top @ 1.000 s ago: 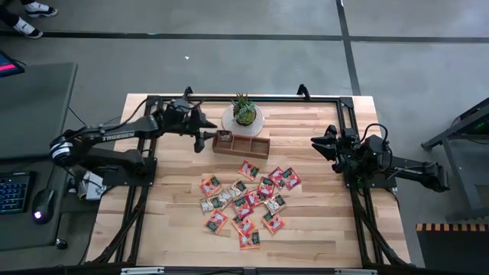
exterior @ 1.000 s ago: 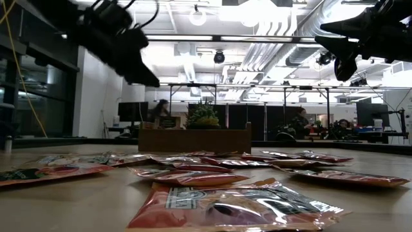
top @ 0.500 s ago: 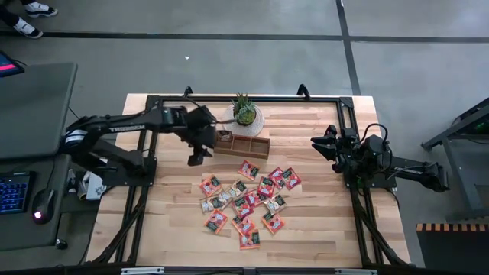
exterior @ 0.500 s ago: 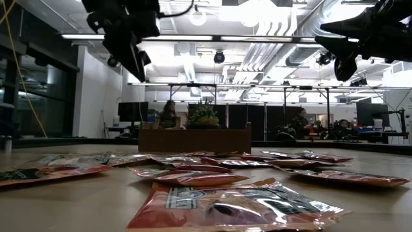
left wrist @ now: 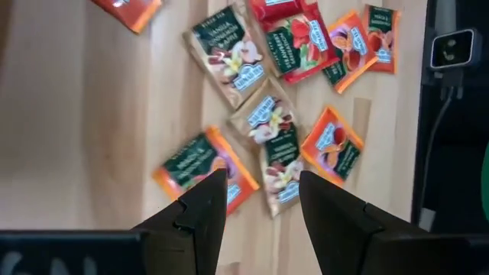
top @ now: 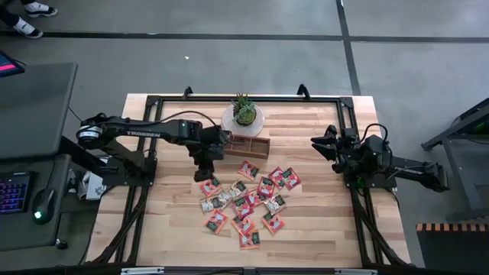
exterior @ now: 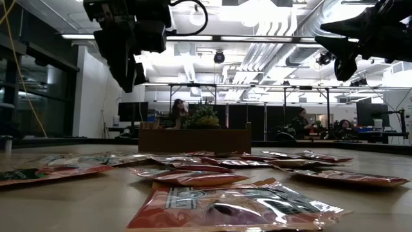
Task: Pick & Place Tea
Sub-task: Put the brown tea bag into the left section of the wooden organizer
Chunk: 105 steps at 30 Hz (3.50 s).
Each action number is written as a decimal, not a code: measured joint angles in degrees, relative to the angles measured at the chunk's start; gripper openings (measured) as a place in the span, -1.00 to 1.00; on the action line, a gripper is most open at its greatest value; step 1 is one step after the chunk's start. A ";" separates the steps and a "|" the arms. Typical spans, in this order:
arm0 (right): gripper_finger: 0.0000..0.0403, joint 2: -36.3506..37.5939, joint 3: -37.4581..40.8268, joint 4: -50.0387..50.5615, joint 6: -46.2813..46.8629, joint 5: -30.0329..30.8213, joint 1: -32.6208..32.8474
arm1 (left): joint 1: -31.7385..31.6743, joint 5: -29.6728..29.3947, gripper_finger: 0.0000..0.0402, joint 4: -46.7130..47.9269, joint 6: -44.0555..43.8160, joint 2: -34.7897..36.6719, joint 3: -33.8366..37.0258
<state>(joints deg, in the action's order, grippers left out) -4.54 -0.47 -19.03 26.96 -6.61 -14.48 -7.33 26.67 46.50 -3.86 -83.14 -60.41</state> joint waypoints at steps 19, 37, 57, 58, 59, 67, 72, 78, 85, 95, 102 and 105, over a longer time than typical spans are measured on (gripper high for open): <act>-0.38 0.02 -0.01 -0.02 0.00 -0.01 -0.01 | 5.14 6.91 -0.19 -23.03 -20.92 -0.12 13.58; -0.38 0.02 0.00 0.35 0.00 -0.02 -0.02 | 6.05 7.99 0.35 -25.42 -21.94 -8.98 13.64; -0.38 0.02 -0.01 0.44 0.01 -0.02 -0.01 | 8.91 6.66 0.32 -27.78 -22.43 -12.61 13.58; -0.38 0.02 0.00 0.44 0.01 0.00 -0.02 | 8.96 6.76 0.32 -27.76 -22.51 -12.61 13.58; -0.38 0.02 0.00 0.45 0.00 -0.01 -0.02 | 9.11 6.95 0.32 -27.74 -22.53 -12.63 13.58; -0.38 0.02 -0.01 0.46 0.00 0.00 -0.02 | 9.70 7.24 0.31 -28.18 -23.56 -12.65 13.58; -0.38 0.01 0.00 0.46 0.00 0.00 0.00 | 9.71 7.24 0.31 -28.38 -23.82 -12.65 13.60; -0.38 0.02 0.00 0.46 0.00 0.00 -0.02 | 9.74 7.22 0.21 -28.39 -23.89 -12.65 13.60; -0.38 0.01 -0.01 0.46 0.00 0.00 -0.02 | 9.74 7.21 -0.14 -28.41 -23.91 -12.65 13.60; -0.38 0.00 -0.01 0.46 0.00 -0.01 -0.02 | 9.74 5.59 -0.61 -28.41 -23.63 -12.65 13.60; -0.38 0.02 0.00 0.46 0.00 0.00 -0.02 | 9.72 4.76 -0.97 -28.41 -23.44 -12.65 13.60; -0.38 0.02 -0.02 0.46 0.00 -0.01 -0.02 | 9.62 6.15 -0.98 -28.43 -23.17 -12.65 13.60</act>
<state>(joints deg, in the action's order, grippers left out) -4.52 -0.49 -18.57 26.96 -6.62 -14.50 2.29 32.83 18.07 -27.02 -95.79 -46.81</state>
